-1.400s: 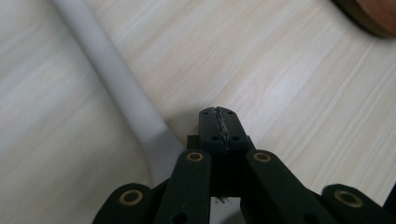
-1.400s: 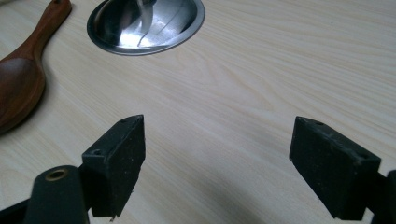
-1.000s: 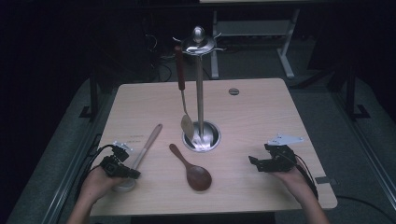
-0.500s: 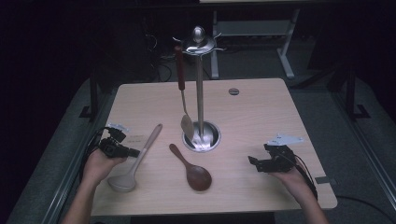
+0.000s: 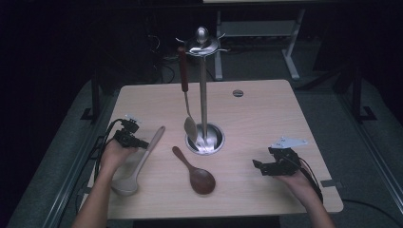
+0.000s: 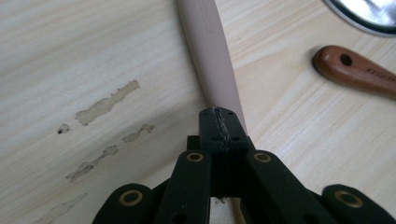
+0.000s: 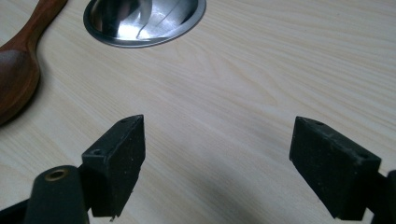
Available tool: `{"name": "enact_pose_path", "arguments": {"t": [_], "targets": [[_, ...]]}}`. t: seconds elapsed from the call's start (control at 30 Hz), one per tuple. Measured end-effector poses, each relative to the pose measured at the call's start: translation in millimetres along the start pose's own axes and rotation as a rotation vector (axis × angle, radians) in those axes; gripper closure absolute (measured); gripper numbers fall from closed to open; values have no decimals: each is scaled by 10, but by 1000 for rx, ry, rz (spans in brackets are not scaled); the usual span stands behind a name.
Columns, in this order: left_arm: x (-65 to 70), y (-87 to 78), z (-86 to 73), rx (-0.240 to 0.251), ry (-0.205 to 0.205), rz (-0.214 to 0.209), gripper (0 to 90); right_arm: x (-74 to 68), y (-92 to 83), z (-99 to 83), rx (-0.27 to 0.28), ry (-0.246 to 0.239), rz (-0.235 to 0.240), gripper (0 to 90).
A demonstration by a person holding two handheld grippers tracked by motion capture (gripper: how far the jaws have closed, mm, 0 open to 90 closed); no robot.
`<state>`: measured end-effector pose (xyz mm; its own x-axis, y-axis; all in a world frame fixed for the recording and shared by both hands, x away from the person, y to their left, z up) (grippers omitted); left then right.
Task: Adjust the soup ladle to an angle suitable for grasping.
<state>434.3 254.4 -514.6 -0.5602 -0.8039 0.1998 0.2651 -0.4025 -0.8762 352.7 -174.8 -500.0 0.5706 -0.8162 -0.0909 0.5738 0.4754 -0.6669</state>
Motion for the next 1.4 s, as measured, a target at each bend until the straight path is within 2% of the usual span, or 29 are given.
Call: {"name": "enact_pose_path", "arguments": {"t": [0.1,0.23,0.5,0.53,0.6,0.73,0.87,0.93,1.07,1.1,1.17,1.2,1.27,1.4], "targets": [[9,3,4,5,-1,-2,900,2,1,-3,1,-1,1,183],[85,22,21,15,4,-35,900,-14,2,-2,2,-7,4,183],[257,79,36,-17,63,-67,900,-22,2,-2,2,-10,6,183],[267,77,26,-35,86,-70,900,-19,2,-2,2,-9,6,183],[314,102,40,-27,76,-67,900,-17,3,-1,2,-9,6,183],[355,119,42,-34,88,-74,900,-19,3,-6,0,-11,7,183],[346,72,39,-36,91,-65,900,-15,-2,-10,-2,-6,7,183],[357,27,33,-41,85,-62,844,-11,-4,-12,-2,-7,7,183],[380,-52,-13,-91,91,-37,743,-9,5,-19,-7,-3,8,184],[364,-77,-31,-125,124,-24,714,-6,9,-21,-8,-9,7,184],[378,-86,-16,-140,143,11,681,-8,15,-23,-11,-11,7,184],[404,-82,-10,-144,138,20,672,-11,16,-24,-12,-10,8,184],[437,-53,2,-157,156,45,667,-19,15,-25,-13,-8,9,184],[506,29,-5,-208,170,63,658,-11,12,-31,-14,-8,5,184]]}}
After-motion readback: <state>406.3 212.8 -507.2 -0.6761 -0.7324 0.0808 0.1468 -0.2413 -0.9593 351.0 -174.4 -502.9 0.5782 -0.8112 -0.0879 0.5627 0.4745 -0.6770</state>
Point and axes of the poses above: each handheld gripper's, and its own axes: y roughly forward along the jaws, z roughly out of its top, x roughly to its right, the point moved 9 cm from there along y, roughly forward along the jaws, and after that the axes turned 1 degree about y, right-handed, at the moved point
